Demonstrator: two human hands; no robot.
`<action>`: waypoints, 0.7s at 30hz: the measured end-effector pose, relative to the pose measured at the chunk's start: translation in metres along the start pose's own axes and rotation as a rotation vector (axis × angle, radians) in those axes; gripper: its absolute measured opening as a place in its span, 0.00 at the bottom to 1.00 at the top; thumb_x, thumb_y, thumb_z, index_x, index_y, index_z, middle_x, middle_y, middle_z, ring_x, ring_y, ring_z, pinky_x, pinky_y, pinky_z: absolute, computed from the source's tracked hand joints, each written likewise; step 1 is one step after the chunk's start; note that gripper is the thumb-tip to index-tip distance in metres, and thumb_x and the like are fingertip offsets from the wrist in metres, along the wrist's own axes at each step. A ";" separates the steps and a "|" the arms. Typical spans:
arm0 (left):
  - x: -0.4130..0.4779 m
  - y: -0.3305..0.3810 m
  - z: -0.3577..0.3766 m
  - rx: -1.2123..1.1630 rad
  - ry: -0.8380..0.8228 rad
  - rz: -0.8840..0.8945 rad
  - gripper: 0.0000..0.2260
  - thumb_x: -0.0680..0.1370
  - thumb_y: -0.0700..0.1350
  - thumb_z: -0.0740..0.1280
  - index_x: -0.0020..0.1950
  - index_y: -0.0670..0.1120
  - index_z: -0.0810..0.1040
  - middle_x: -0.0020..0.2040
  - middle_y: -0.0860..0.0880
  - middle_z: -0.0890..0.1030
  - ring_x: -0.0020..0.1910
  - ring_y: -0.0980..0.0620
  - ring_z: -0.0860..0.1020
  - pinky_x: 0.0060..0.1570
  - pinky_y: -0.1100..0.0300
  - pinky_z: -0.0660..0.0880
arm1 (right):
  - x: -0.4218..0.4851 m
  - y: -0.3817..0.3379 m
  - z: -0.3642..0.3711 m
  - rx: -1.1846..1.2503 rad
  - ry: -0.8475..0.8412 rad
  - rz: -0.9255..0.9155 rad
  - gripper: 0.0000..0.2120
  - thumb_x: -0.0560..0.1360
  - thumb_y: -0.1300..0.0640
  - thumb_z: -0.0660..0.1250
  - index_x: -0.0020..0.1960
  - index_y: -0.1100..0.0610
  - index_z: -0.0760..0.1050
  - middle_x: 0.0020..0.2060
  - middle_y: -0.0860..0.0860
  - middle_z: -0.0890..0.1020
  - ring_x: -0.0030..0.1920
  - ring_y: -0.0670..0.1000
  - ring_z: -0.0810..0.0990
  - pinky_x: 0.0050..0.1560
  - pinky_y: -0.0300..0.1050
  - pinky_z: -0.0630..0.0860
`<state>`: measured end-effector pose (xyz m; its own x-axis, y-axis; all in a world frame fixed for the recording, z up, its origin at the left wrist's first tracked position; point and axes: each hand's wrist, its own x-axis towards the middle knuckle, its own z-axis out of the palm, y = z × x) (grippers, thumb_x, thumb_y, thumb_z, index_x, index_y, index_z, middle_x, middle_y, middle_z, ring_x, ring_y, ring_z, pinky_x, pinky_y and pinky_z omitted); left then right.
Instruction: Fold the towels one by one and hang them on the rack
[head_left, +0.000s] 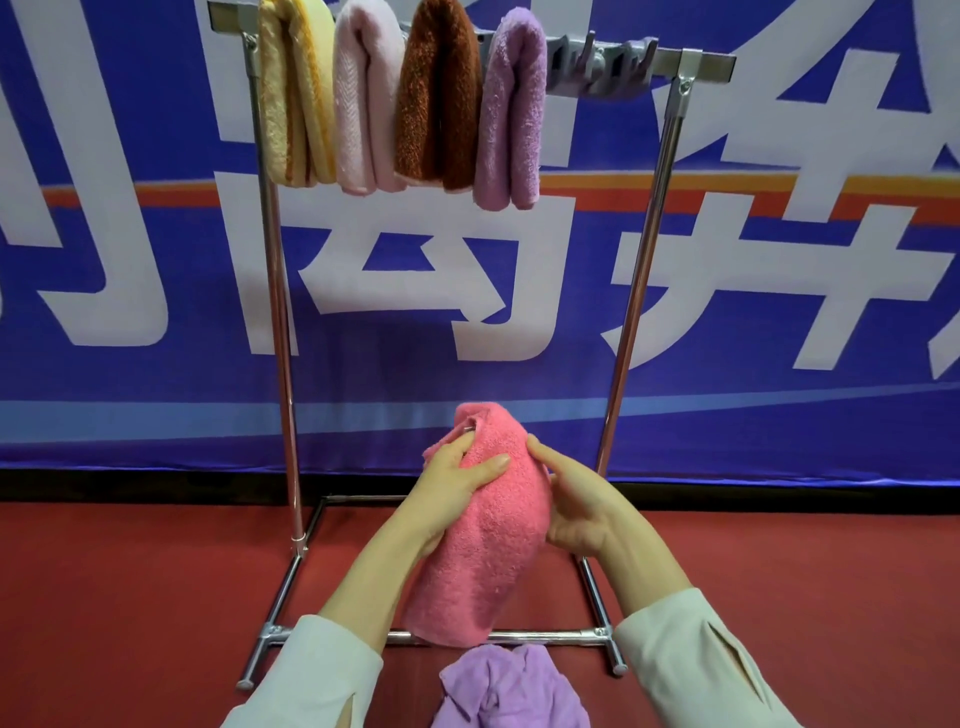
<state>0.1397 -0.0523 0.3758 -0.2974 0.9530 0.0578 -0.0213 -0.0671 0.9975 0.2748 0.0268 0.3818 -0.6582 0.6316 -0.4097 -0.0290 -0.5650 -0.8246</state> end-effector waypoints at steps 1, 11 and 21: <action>0.002 -0.001 0.000 0.070 0.032 -0.005 0.21 0.72 0.54 0.72 0.63 0.49 0.79 0.60 0.44 0.78 0.57 0.46 0.80 0.61 0.46 0.75 | 0.000 0.002 0.002 0.030 0.007 -0.014 0.22 0.78 0.46 0.64 0.63 0.61 0.77 0.55 0.60 0.83 0.49 0.57 0.84 0.46 0.50 0.81; 0.005 -0.004 0.000 0.169 0.321 -0.069 0.14 0.72 0.50 0.74 0.50 0.42 0.77 0.48 0.46 0.82 0.48 0.48 0.81 0.52 0.51 0.78 | -0.001 0.006 0.006 0.129 0.016 -0.267 0.12 0.79 0.62 0.62 0.61 0.59 0.76 0.54 0.59 0.83 0.50 0.56 0.83 0.52 0.53 0.80; -0.005 0.011 -0.003 -0.287 0.066 -0.240 0.08 0.76 0.39 0.69 0.54 0.38 0.81 0.48 0.40 0.84 0.39 0.49 0.83 0.36 0.61 0.80 | -0.008 0.007 0.005 0.020 -0.037 -0.258 0.17 0.74 0.62 0.69 0.63 0.60 0.76 0.57 0.59 0.82 0.54 0.56 0.82 0.49 0.49 0.80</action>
<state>0.1385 -0.0587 0.3865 -0.3118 0.9314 -0.1879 -0.3618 0.0665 0.9299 0.2758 0.0153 0.3812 -0.6543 0.7365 -0.1718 -0.2141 -0.3983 -0.8919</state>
